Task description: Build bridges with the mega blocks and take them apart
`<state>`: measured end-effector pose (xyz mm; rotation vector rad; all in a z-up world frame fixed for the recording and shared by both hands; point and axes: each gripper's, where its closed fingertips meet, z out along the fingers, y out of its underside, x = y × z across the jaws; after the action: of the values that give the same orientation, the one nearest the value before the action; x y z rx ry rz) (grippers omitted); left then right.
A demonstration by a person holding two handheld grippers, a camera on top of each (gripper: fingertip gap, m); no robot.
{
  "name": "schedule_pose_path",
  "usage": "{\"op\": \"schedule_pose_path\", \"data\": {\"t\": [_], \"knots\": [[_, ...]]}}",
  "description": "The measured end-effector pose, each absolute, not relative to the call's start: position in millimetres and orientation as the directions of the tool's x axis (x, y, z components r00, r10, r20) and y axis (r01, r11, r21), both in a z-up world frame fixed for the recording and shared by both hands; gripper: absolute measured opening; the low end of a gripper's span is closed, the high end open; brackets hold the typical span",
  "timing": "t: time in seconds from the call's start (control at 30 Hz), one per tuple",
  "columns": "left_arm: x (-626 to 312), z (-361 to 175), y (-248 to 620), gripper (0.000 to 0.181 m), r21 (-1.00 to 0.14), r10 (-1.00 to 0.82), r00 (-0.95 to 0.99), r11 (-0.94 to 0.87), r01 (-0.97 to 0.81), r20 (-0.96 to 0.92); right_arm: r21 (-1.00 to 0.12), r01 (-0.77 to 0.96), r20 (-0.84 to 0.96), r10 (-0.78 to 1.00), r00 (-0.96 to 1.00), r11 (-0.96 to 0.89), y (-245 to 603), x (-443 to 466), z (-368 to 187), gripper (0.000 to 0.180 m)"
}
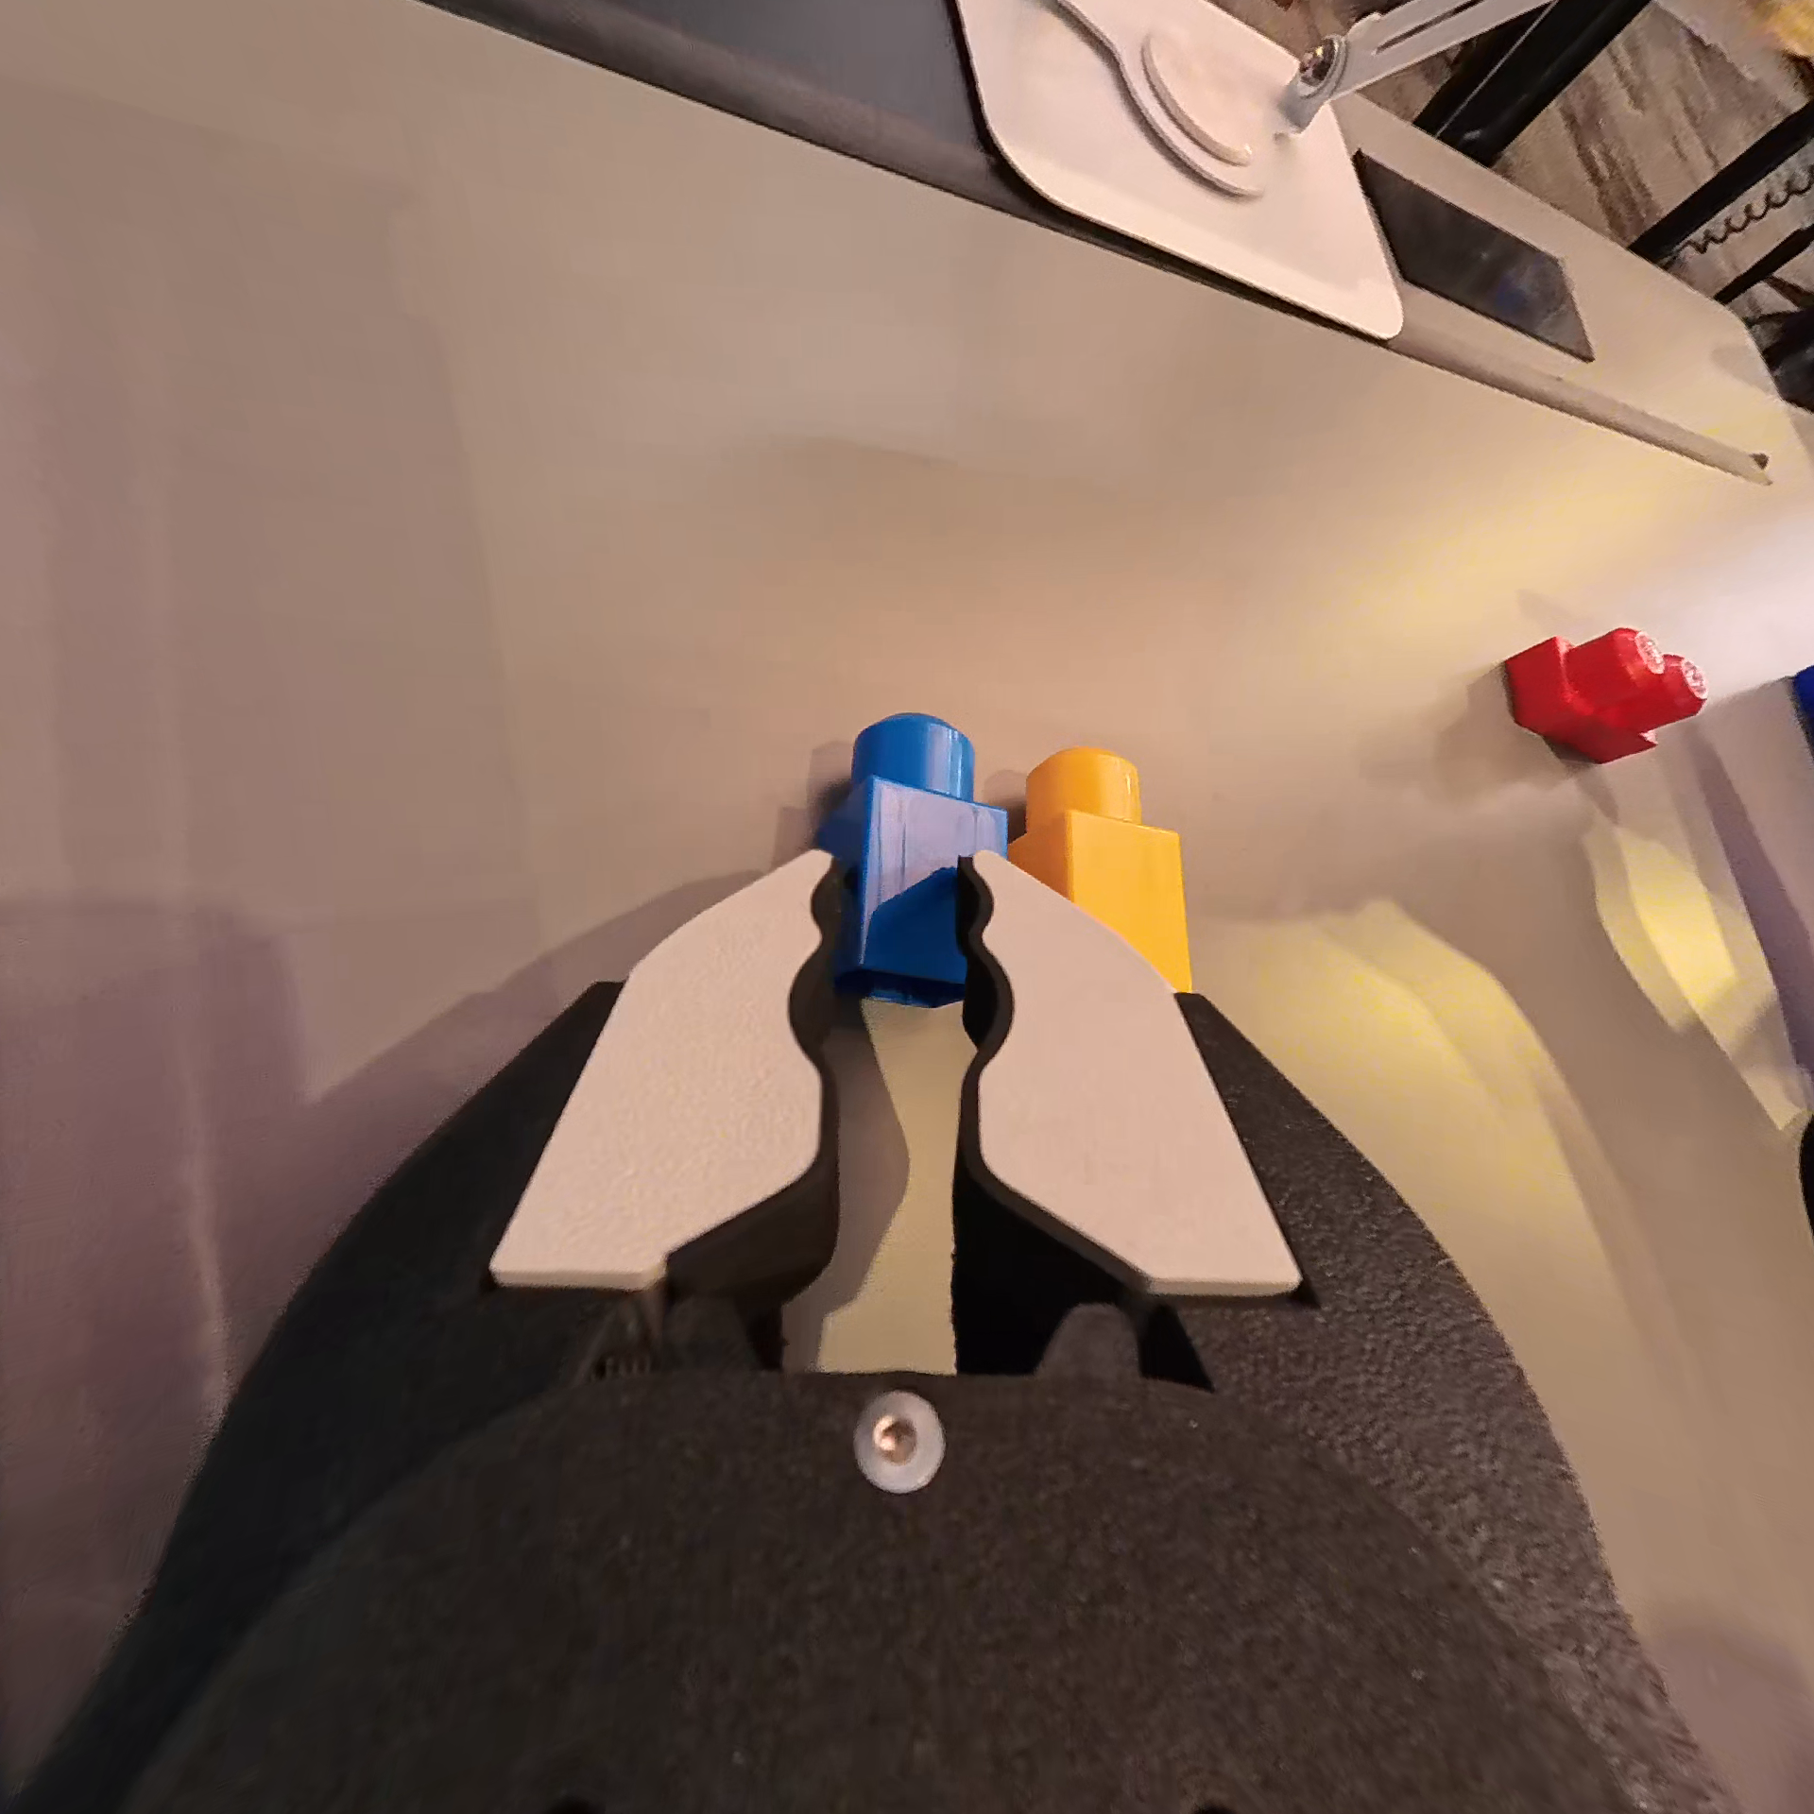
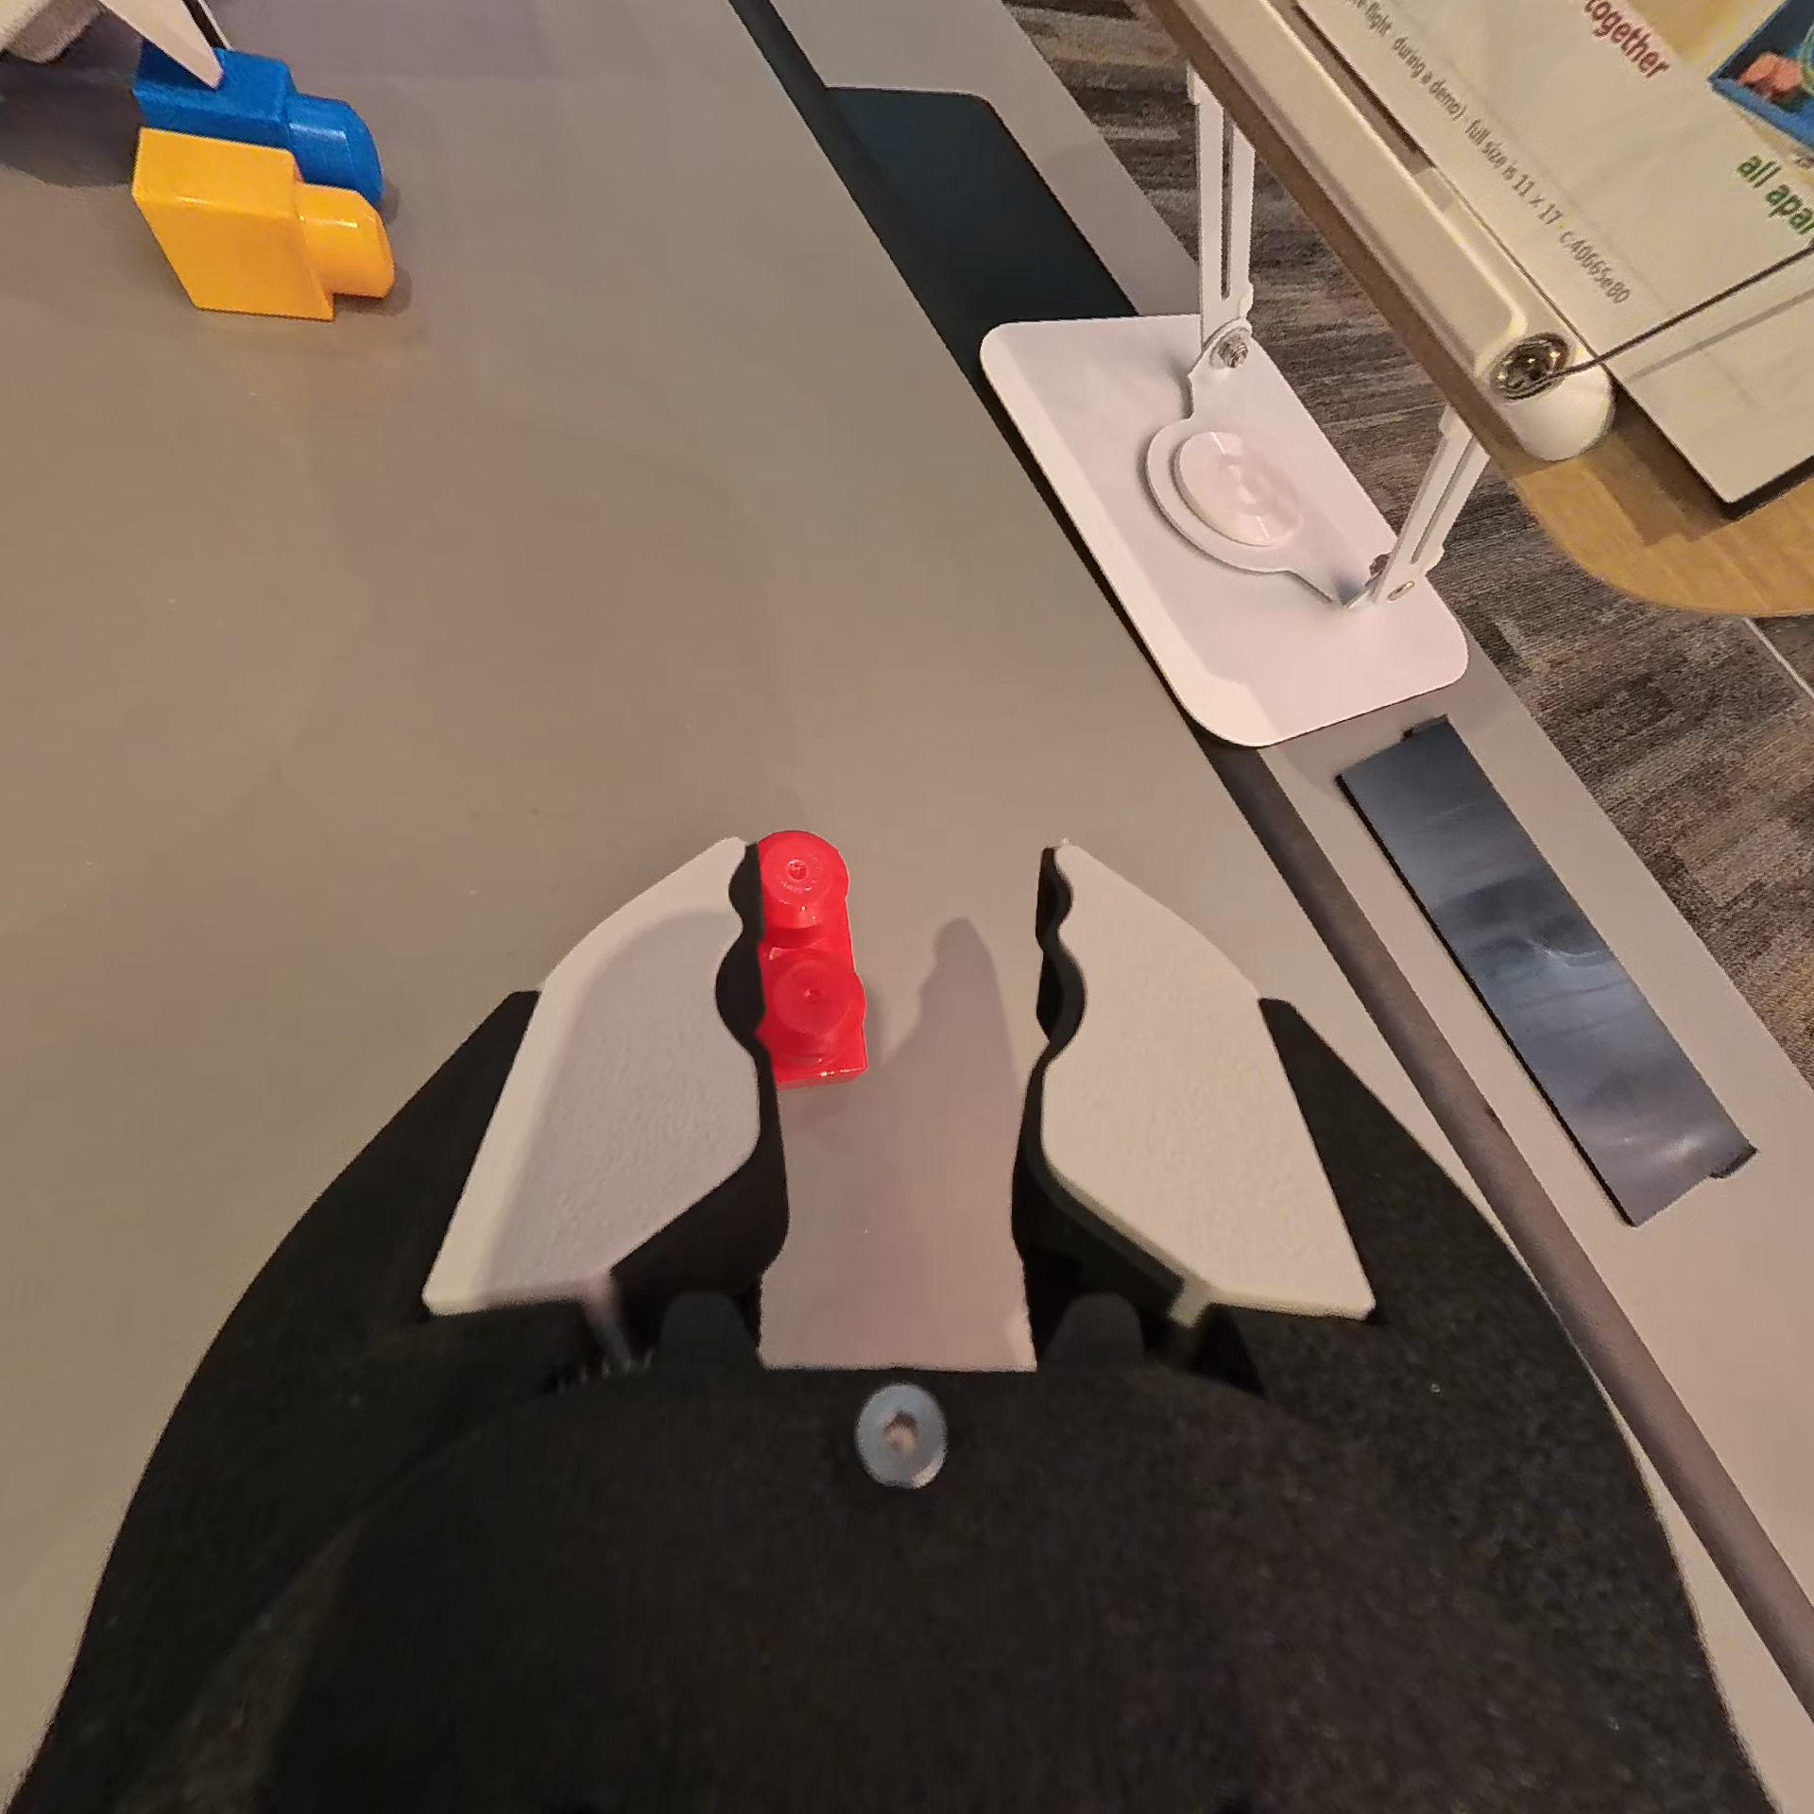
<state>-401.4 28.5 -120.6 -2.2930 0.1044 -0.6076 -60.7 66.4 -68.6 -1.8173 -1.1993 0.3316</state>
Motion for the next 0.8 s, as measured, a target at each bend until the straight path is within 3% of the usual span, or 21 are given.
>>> {"op": "schedule_pose_path", "data": {"t": [0.8], "knots": [[-388.6,-120.6,26.8,0.02,-0.7,-0.246,0.873,-0.7,0.14,0.421,-0.765,0.631,0.248,0.846,0.472,-0.127,66.0,-63.4,-80.6,0.052]]}}
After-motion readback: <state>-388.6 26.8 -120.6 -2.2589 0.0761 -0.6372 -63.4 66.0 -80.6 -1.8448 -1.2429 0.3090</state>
